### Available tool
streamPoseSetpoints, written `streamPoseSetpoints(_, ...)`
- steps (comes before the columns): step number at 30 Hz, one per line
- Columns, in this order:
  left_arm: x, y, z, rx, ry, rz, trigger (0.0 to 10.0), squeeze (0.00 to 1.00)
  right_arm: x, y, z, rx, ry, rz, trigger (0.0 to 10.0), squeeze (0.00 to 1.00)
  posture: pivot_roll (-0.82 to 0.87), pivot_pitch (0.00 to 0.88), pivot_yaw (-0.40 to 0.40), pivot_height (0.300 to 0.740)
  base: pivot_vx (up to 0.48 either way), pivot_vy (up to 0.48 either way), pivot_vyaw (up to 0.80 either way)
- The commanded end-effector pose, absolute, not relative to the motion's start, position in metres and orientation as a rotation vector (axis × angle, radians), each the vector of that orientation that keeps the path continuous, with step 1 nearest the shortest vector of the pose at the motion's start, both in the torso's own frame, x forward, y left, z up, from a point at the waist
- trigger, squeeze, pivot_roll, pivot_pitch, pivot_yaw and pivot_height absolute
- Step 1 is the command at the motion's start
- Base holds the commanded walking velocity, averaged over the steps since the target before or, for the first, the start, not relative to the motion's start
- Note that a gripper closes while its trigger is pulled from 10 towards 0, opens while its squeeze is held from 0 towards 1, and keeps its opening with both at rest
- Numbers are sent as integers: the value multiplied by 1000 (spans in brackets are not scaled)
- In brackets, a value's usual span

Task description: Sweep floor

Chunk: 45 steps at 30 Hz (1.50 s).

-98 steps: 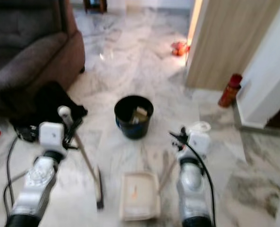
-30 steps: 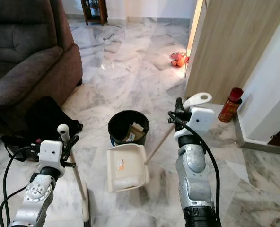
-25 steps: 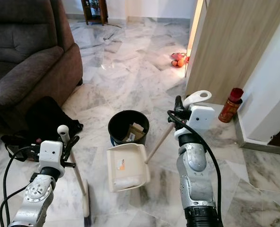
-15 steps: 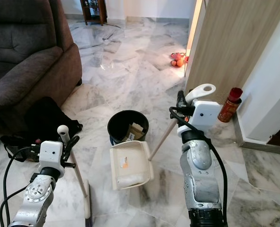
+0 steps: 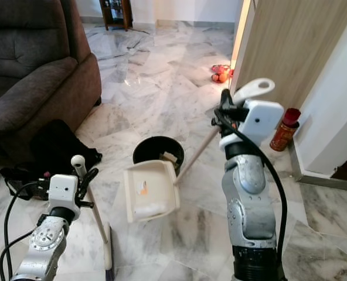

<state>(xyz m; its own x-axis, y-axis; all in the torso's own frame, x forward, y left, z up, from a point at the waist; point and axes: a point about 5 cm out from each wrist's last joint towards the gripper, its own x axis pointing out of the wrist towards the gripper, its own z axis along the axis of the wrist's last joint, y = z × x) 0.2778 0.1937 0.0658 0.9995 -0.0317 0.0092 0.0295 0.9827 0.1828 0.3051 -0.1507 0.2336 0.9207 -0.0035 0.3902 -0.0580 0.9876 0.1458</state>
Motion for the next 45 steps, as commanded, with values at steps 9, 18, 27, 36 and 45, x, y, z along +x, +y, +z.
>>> streamPoseSetpoints(9,278,195,71,200,-44,-25,10000,0,299,-152,267,199,-523,20,10000,0,66,71,37,740,0,0,0)
streamPoseSetpoints(18,270,198,64,177,-39,4,10000,0,301,-142,263,242,-493,37,10000,0,77,68,36,740,0,0,0)
streamPoseSetpoints(27,262,207,73,199,-91,52,10000,0,301,-142,264,243,-495,40,10000,0,67,60,38,740,0,0,0)
streamPoseSetpoints(36,257,212,95,281,-189,91,10000,0,302,-139,263,248,-490,52,10000,0,69,42,40,740,0,0,0)
streamPoseSetpoints(45,255,212,97,288,-181,102,10000,0,302,-140,262,258,-487,51,10000,0,68,37,42,740,0,0,0)
